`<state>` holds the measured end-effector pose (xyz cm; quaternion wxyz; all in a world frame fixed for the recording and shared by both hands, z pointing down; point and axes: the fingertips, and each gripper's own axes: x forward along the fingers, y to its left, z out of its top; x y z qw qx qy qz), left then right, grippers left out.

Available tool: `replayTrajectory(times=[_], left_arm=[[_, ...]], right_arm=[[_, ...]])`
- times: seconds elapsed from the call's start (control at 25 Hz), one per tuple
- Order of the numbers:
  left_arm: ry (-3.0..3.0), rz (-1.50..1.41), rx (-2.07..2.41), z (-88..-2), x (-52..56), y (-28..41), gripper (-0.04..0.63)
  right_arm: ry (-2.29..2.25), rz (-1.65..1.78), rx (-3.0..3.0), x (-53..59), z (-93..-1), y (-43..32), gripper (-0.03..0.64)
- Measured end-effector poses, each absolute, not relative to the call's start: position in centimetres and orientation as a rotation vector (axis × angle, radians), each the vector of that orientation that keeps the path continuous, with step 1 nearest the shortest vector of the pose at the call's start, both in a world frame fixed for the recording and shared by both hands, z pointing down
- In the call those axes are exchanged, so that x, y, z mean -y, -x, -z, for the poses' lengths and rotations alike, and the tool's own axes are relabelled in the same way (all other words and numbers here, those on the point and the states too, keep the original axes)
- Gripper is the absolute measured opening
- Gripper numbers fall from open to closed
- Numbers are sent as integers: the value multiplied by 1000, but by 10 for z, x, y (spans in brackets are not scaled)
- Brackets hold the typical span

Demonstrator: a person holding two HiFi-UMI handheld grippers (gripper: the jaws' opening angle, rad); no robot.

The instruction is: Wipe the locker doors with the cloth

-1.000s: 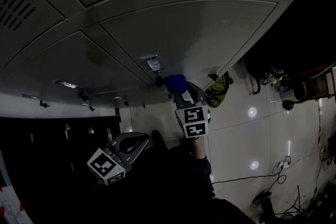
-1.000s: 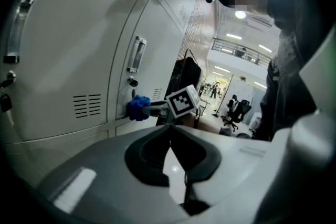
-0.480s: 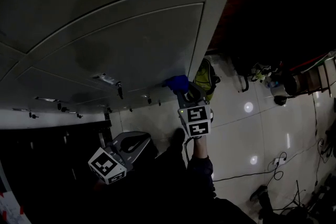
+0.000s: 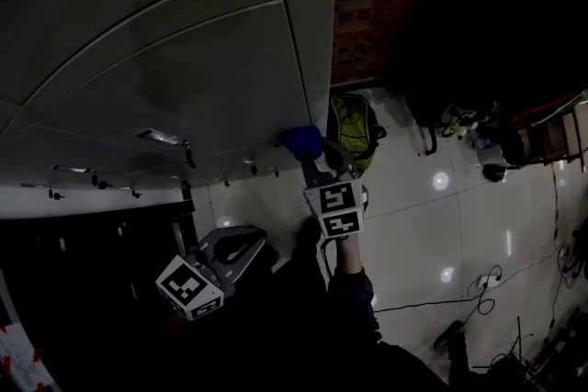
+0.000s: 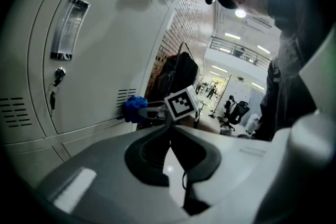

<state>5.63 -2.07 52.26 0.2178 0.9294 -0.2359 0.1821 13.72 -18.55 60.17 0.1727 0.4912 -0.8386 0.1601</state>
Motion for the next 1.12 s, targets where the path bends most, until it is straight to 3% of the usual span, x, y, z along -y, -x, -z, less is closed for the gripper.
replayTrajectory(times=[0.56,1.12], left_arm=[[-2608,-413,562,-527,-24,-61,-3],[-2647,-285,699,-507,-132,35,-3]], right_arm=[[-1453,-378,2513,123,-540,-134,117],[-1534,-234,2521,12,-475,-87,112]])
